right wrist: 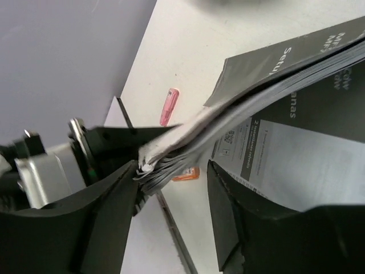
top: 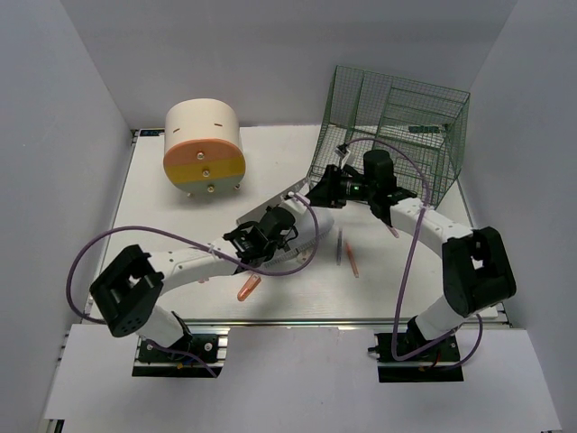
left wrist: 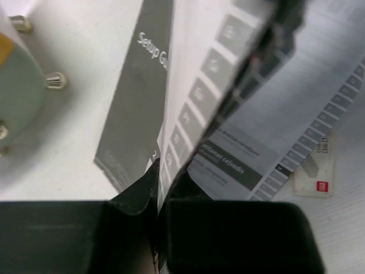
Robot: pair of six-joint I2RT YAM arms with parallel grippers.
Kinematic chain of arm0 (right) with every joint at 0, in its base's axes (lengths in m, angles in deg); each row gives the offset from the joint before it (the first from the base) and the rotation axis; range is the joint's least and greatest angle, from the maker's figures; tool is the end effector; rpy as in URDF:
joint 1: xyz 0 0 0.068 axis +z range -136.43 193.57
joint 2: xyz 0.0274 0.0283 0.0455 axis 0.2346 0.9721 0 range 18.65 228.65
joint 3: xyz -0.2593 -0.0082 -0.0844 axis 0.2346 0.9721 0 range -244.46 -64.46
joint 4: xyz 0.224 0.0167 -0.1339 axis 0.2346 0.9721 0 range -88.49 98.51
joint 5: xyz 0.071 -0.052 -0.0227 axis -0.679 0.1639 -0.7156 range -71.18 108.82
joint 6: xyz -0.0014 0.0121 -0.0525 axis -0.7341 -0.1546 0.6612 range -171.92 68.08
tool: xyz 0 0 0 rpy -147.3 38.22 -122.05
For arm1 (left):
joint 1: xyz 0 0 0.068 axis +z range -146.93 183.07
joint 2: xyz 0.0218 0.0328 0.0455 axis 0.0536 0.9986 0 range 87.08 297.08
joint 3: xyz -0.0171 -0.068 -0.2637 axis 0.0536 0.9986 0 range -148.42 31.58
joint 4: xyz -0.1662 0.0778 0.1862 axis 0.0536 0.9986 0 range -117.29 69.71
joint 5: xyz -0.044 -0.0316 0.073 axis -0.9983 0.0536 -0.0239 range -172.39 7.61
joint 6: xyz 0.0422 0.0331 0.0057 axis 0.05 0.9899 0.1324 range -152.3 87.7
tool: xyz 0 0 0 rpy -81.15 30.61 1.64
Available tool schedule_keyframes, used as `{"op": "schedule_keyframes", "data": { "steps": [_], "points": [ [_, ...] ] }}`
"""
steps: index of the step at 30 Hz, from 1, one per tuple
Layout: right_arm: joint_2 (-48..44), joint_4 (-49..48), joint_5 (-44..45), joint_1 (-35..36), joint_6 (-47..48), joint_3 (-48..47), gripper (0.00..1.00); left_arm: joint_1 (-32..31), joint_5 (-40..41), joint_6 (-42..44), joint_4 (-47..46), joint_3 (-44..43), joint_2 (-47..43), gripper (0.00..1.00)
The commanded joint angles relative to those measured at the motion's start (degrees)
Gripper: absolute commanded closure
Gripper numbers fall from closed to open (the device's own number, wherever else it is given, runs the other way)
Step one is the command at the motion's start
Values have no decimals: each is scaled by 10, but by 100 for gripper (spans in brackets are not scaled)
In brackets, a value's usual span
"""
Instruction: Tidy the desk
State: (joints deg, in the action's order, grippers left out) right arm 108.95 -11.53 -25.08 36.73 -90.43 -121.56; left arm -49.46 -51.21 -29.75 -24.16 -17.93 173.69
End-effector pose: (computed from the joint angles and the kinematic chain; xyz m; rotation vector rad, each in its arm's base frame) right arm 0.3147 0.1614 0.2591 -0.2934 2.0779 1.4216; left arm 0.2067 -0.2394 0.2097 0.7441 2.0265 0.1218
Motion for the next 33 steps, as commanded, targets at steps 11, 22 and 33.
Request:
{"op": "schedule_keyframes", "data": {
  "steps": [11, 22, 33],
  "points": [
    [-104, 122, 6, -46, 227, -49, 36, 7, 13, 44, -35, -15, -165, 100],
    [-151, 238, 73, -56, 422, -122, 26, 7, 17, 53, -37, 13, -240, 100],
    [-109, 245, 62, -55, 484, -141, 11, 7, -9, 70, -35, 18, -315, 100]
  ]
}}
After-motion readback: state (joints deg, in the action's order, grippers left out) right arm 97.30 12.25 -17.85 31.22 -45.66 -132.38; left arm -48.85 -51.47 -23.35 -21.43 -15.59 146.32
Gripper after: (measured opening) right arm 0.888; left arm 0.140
